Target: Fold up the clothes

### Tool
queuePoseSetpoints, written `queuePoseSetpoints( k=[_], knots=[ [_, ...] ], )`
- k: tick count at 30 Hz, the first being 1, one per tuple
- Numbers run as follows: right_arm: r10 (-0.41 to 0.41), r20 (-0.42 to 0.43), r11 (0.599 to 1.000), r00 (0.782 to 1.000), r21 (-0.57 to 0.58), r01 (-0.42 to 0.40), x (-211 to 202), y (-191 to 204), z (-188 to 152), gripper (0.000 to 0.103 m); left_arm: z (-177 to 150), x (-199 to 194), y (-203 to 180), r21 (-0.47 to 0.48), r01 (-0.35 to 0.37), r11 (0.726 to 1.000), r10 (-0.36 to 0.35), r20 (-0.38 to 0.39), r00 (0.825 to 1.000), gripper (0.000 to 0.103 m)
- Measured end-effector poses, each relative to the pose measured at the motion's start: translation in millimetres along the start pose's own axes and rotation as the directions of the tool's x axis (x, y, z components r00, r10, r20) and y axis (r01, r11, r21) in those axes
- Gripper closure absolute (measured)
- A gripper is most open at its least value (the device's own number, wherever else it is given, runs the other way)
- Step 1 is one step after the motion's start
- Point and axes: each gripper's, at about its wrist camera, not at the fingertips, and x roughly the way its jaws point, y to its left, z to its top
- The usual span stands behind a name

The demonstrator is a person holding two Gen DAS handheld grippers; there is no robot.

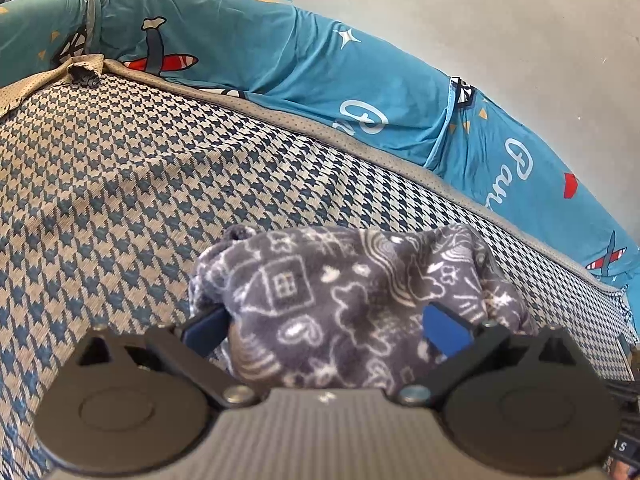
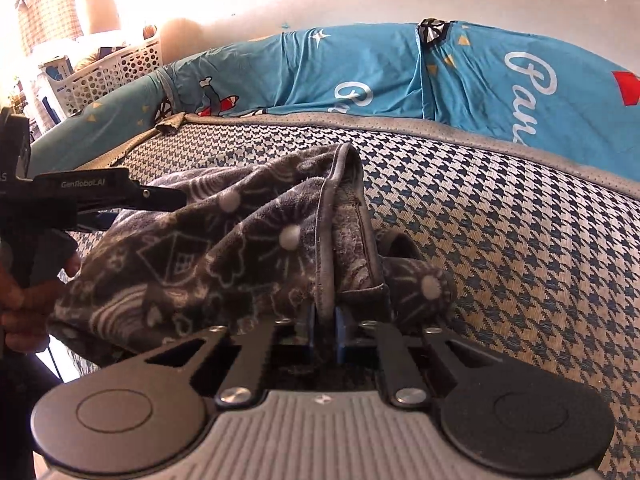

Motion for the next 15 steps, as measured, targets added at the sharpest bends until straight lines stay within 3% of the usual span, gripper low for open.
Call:
queuePoseSetpoints(
  k=[6,11,15],
  knots=[
    [-0.078,0.071,0.996,0.994,0.047,0.075,-17.3,-15.7,8.4,0.099,2.7,-2.6,4.1,-0.029,-0.017,0.999,0.018,0.031,0.999,0.000],
    [-0.145,-0.055,0.989,0.988,0.031,0.147,11.6,-17.5,-1.7,0.099,4.6,5.3,6.8,-0.028,-0.113,0.993,0.114,0.033,0.993,0.000],
    [-0.186,-0.080,0.980,0.979,0.052,0.191,22.1,-21.7,-2.4,0.099,4.2,10.4,17.6,-0.090,-0.114,0.989,0.115,0.005,0.993,0.000]
  ],
)
